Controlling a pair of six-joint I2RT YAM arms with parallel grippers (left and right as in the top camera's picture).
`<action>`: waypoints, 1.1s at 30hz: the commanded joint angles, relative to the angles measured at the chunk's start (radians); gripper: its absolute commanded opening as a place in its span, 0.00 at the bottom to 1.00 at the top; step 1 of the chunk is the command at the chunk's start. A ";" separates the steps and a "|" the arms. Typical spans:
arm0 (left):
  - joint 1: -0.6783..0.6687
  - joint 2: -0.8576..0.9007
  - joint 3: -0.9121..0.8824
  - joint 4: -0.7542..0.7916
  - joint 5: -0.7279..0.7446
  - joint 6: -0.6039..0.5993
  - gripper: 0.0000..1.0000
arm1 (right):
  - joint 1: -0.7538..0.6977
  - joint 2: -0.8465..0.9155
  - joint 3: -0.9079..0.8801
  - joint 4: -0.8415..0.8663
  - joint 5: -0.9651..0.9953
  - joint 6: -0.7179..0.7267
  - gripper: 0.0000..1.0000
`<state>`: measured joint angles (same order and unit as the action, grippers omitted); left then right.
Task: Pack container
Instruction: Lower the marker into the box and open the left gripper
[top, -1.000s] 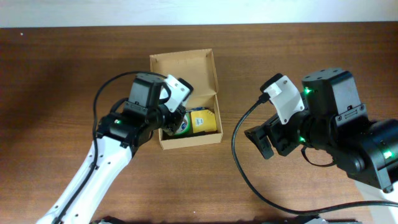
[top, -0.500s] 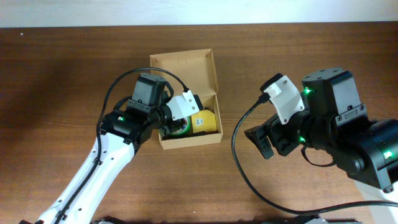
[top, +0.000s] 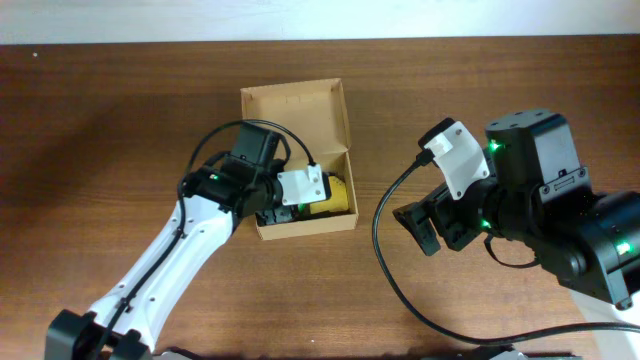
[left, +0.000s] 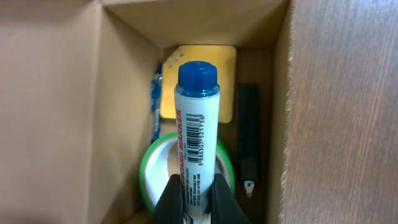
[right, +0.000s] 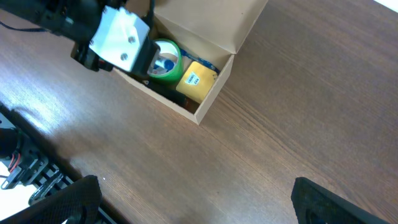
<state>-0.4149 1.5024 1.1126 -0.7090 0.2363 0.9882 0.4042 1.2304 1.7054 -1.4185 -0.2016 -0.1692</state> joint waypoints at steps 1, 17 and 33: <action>-0.037 0.023 0.022 -0.005 0.023 0.032 0.01 | -0.007 0.000 0.014 0.000 -0.012 -0.010 0.99; -0.082 0.027 0.022 -0.066 0.011 0.018 0.21 | -0.007 0.000 0.014 0.000 -0.012 -0.010 0.99; -0.082 0.014 0.148 -0.063 0.011 -0.242 0.02 | -0.007 0.000 0.014 0.000 -0.012 -0.010 0.99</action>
<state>-0.4965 1.5261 1.1702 -0.7776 0.2356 0.8806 0.4042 1.2304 1.7054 -1.4181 -0.2020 -0.1696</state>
